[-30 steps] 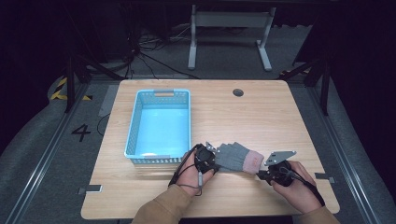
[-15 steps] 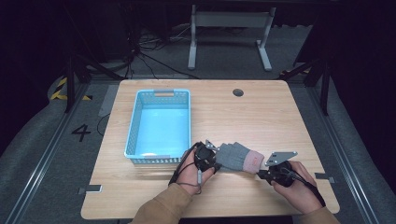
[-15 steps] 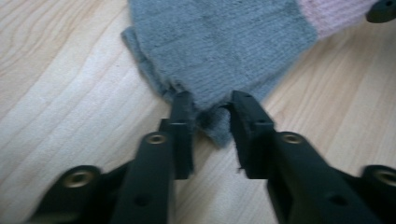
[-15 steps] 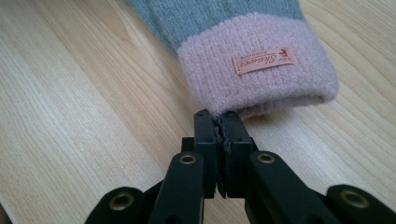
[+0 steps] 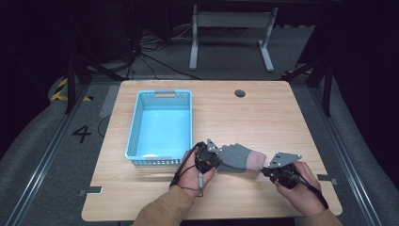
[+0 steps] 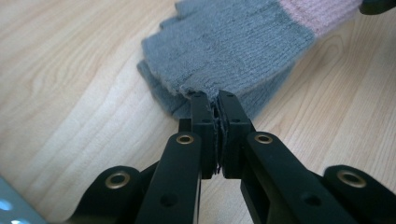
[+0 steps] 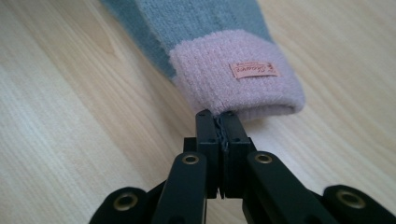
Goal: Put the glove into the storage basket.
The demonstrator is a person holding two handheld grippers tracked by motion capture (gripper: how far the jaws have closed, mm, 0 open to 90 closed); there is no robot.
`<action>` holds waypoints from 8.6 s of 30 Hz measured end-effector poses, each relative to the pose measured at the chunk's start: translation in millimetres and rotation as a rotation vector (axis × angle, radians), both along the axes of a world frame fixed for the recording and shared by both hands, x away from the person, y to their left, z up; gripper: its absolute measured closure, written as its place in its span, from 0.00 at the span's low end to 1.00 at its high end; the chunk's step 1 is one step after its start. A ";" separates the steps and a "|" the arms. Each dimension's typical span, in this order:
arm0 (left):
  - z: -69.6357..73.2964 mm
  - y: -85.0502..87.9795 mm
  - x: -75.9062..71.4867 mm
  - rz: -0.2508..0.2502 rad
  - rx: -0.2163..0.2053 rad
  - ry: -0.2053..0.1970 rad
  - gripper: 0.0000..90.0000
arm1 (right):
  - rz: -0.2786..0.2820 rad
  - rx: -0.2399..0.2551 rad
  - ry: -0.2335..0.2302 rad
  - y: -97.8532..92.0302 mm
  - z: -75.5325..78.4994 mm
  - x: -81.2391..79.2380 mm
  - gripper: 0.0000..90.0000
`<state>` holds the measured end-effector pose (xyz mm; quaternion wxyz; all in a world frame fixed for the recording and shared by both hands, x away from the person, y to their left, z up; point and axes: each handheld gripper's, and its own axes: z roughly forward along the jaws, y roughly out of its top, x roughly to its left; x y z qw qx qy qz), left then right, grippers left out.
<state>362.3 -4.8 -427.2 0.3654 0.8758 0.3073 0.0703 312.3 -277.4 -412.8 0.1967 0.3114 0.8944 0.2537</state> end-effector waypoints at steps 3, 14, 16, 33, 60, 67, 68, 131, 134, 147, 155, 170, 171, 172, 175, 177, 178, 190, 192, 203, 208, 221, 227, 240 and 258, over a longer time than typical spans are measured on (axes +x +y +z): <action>4.8 0.6 -3.3 -0.006 0.004 -0.021 0.97 | 0.005 -0.020 -0.042 0.0 3.6 -0.6 0.99; 13.4 7.2 -13.2 0.006 -0.005 -0.083 0.97 | 0.019 -0.028 -0.189 2.1 10.9 0.2 1.00; 12.4 7.3 -13.4 0.006 0.004 -0.083 0.97 | 0.022 -0.032 -0.201 2.9 10.4 1.2 1.00; -12.1 -0.4 -6.3 -0.028 0.079 0.052 0.96 | 0.016 -0.004 0.006 -2.0 -9.8 7.5 0.97; -3.8 10.0 -6.7 -0.019 0.081 0.084 0.76 | -0.046 0.049 0.013 -20.1 1.1 9.3 0.81; 9.0 6.0 -6.0 -0.043 0.051 0.065 0.67 | -0.096 0.115 0.017 -31.9 4.8 13.1 0.77; 11.0 4.2 -6.1 -0.049 0.045 0.061 0.66 | -0.104 0.123 0.020 -33.6 4.9 13.7 0.76; -19.8 -79.4 31.8 0.004 0.115 0.064 0.30 | -0.218 0.288 -0.059 -63.7 9.4 19.3 0.60; -20.7 -79.7 29.5 0.015 0.117 0.052 0.32 | -0.224 0.296 -0.062 -64.7 9.9 18.8 0.59; -19.9 -83.5 17.7 0.030 0.105 0.047 0.56 | -0.225 0.305 -0.066 -64.9 10.4 18.9 0.59; -18.5 -85.5 13.8 0.016 0.110 0.046 0.73 | -0.224 0.305 -0.068 -64.7 10.2 19.0 0.59; 7.6 -73.5 13.6 -0.010 0.013 0.065 0.78 | -0.231 0.309 -0.072 -67.8 9.4 22.3 0.61; 11.4 -71.6 13.7 -0.017 0.009 0.067 0.78 | -0.229 0.309 -0.072 -67.4 9.6 23.4 0.61; 11.4 -71.6 13.7 -0.017 0.009 0.067 0.78 | -0.229 0.309 -0.072 -67.4 9.6 23.4 0.61; 26.4 -62.4 12.3 -0.016 -0.013 0.062 0.78 | -0.225 0.311 -0.073 -65.6 10.0 26.3 0.61; 33.1 -57.0 11.7 -0.016 -0.023 0.058 0.78 | -0.221 0.312 -0.069 -64.4 10.1 28.5 0.61; 33.1 -57.0 11.7 -0.016 -0.023 0.058 0.78 | -0.221 0.312 -0.069 -64.4 10.1 28.5 0.61; 61.6 -14.2 12.5 0.043 -0.044 0.009 0.78 | -0.189 0.302 -0.048 -50.5 6.0 46.9 0.61; 63.7 -10.9 12.4 0.046 -0.044 0.004 0.78 | -0.188 0.303 -0.046 -49.6 5.7 47.9 0.61; 84.4 27.4 13.1 0.095 -0.055 -0.036 0.78 | -0.167 0.306 -0.034 -40.7 3.5 58.7 0.61; 88.1 39.0 14.4 0.104 -0.059 -0.050 0.77 | -0.164 0.304 -0.031 -38.7 2.1 60.1 0.61; 98.2 83.2 31.7 0.166 -0.054 -0.078 0.77 | -0.192 0.297 -0.032 -46.0 0.2 53.2 0.61; 104.7 107.2 40.5 0.199 -0.051 -0.093 0.77 | -0.198 0.284 -0.025 -47.2 -3.0 49.1 0.60; 102.8 143.2 54.9 0.242 -0.052 -0.096 0.77 | -0.225 0.275 -0.024 -55.0 -5.5 41.6 0.60; 62.8 173.8 86.8 0.301 -0.001 -0.037 0.77 | -0.243 0.276 -0.024 -58.5 -6.7 33.9 0.60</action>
